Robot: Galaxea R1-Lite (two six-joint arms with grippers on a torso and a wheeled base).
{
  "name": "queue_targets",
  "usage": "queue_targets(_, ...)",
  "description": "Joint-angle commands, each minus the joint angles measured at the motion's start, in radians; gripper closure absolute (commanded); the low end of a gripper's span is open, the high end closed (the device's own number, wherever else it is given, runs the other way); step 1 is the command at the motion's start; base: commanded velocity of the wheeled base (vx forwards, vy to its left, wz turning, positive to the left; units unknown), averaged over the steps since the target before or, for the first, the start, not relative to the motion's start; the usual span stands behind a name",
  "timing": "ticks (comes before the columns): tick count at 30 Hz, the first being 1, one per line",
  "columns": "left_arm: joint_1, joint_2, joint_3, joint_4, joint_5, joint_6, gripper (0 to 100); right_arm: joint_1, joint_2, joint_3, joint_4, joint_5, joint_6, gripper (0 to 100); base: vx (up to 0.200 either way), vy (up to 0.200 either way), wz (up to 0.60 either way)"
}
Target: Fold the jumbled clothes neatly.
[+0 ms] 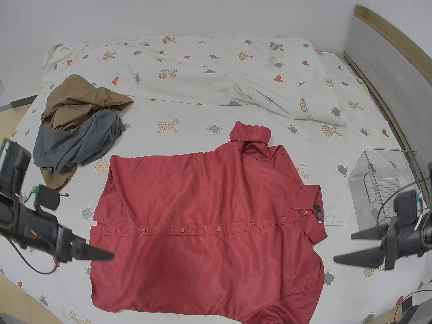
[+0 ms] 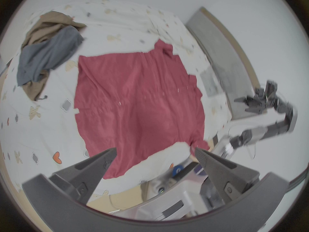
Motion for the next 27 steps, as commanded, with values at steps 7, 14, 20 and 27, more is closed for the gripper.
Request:
queue_targets(7,0.049,-0.188,-0.381,0.153,0.072,-0.184,0,-0.152,0.041,-0.275,0.089,-0.056,0.003,0,0.000,0.000,0.00)
queue_targets(14,0.043,-0.269,-0.243,0.030,0.100,-0.201,0,-0.150,0.202,-0.197,-0.044,-0.073,-0.006,0,0.000,0.000,0.00)
queue_targets(20,0.167,-0.323,0.053,-0.424,0.128,-0.211,0,-0.135,0.276,-0.099,-0.233,-0.064,0.004,0,0.000,0.000,0.00)
queue_targets(27,0.178,-0.407,0.082,-0.464,0.002,-0.334,0,-0.141,0.325,-0.040,-0.236,-0.039,0.004,0,0.000,0.000,0.00)
